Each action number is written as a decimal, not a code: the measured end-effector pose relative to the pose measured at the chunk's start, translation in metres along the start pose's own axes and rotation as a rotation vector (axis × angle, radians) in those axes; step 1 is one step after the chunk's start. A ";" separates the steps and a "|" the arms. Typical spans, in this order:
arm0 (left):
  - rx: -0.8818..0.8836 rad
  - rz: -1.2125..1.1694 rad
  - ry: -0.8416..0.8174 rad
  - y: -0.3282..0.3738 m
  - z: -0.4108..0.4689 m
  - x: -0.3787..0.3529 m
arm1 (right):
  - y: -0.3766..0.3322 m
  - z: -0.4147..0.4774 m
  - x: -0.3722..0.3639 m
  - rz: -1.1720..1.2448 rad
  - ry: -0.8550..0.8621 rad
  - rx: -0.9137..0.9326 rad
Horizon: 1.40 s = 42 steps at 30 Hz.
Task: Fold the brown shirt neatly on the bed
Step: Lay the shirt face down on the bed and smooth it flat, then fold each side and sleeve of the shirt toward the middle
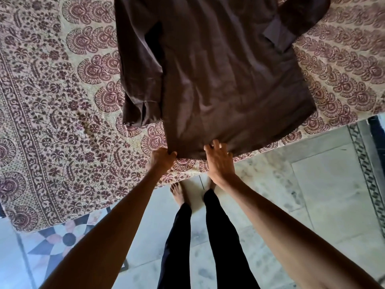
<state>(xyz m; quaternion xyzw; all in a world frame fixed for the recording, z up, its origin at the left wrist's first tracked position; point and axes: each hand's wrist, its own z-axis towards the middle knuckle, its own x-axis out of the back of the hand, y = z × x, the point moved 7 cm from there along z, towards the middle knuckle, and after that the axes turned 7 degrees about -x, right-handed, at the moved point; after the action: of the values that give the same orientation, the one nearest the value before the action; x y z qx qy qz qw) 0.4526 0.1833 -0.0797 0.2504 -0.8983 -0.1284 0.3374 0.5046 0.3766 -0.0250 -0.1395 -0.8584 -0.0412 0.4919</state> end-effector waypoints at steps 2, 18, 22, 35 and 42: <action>0.006 0.164 0.091 0.011 -0.006 0.011 | 0.010 0.003 0.002 0.048 -0.017 0.011; 0.015 0.021 0.680 0.069 0.038 0.158 | -0.026 0.128 0.090 0.427 -0.169 0.008; 0.160 -0.161 0.519 0.053 0.084 0.189 | -0.073 0.168 0.107 0.471 -0.145 0.028; 0.404 -0.091 0.983 -0.064 0.092 0.369 | -0.166 0.230 0.140 0.399 0.022 -0.155; -0.157 0.191 0.715 0.016 0.160 0.372 | -0.202 0.272 0.176 0.363 0.154 -0.144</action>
<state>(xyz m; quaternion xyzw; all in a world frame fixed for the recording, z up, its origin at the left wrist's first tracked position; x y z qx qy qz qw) 0.0990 0.0077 0.0099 0.1680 -0.7305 -0.0691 0.6583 0.1377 0.2744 -0.0004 -0.3233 -0.7739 -0.0237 0.5440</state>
